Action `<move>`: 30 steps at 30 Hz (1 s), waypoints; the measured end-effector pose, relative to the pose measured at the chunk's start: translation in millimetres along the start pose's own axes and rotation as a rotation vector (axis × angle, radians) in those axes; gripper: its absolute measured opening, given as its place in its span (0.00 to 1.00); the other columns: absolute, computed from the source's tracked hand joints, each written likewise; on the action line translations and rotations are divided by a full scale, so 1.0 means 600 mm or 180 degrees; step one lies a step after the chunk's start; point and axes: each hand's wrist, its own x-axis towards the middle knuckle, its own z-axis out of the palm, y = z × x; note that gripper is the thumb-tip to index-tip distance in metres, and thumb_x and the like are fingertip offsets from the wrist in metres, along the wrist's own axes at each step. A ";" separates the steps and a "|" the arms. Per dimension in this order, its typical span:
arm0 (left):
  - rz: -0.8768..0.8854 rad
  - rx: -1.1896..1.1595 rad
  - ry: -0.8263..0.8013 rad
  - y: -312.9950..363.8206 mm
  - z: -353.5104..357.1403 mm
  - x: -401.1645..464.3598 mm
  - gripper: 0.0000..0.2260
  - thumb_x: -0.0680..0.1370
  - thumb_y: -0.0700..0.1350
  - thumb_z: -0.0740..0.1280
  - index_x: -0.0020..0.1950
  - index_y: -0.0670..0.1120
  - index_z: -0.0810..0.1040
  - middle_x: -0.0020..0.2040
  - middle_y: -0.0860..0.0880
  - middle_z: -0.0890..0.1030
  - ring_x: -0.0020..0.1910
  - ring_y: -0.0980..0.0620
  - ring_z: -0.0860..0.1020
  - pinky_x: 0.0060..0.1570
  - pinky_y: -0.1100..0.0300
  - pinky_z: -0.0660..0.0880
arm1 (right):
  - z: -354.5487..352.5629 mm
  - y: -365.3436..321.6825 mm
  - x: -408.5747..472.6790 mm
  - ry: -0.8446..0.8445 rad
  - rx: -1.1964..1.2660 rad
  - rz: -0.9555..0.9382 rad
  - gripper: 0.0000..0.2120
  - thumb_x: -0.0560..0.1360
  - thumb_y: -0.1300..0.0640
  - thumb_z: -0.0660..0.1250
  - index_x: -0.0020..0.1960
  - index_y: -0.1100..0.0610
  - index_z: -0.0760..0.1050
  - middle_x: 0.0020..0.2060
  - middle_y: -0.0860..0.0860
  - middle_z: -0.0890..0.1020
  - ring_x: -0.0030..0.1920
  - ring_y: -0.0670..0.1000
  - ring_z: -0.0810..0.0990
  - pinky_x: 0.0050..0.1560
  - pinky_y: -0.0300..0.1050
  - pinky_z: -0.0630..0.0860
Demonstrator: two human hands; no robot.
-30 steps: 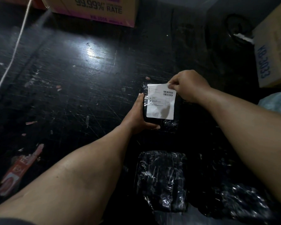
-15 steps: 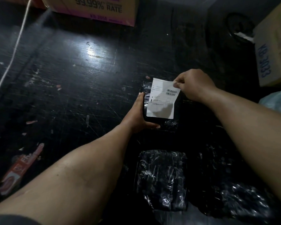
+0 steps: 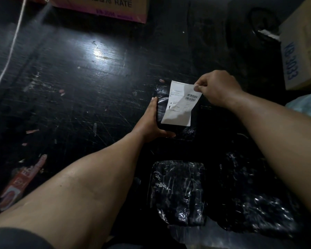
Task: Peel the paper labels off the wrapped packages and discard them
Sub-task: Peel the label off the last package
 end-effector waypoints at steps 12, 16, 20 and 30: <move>-0.0027 0.0060 -0.0029 0.001 -0.001 0.002 0.69 0.53 0.59 0.86 0.82 0.53 0.45 0.83 0.51 0.52 0.80 0.52 0.55 0.77 0.50 0.59 | 0.006 0.020 -0.009 0.0041 0.0074 0.0010 0.04 0.76 0.48 0.68 0.47 0.46 0.81 0.47 0.47 0.84 0.55 0.52 0.79 0.65 0.56 0.68; -0.0051 0.0097 -0.0024 0.000 -0.001 0.003 0.69 0.53 0.60 0.85 0.82 0.54 0.44 0.82 0.50 0.55 0.79 0.51 0.58 0.76 0.48 0.61 | -0.008 0.029 -0.013 -0.0150 0.0334 -0.0252 0.03 0.75 0.49 0.70 0.47 0.46 0.82 0.45 0.46 0.84 0.49 0.50 0.81 0.56 0.50 0.76; -0.0090 0.0070 -0.0034 0.001 -0.001 0.002 0.70 0.51 0.61 0.85 0.81 0.56 0.44 0.82 0.50 0.57 0.79 0.51 0.59 0.76 0.48 0.62 | -0.017 0.032 -0.021 -0.0159 0.0321 -0.0436 0.03 0.74 0.49 0.71 0.47 0.46 0.82 0.40 0.43 0.81 0.48 0.49 0.80 0.62 0.58 0.72; 0.0077 0.0175 0.0025 0.002 -0.002 -0.003 0.68 0.55 0.60 0.85 0.83 0.50 0.44 0.83 0.51 0.49 0.80 0.54 0.52 0.78 0.57 0.54 | -0.022 0.054 -0.047 -0.0125 0.0319 -0.0296 0.01 0.73 0.48 0.71 0.44 0.44 0.81 0.36 0.40 0.81 0.48 0.48 0.80 0.64 0.58 0.70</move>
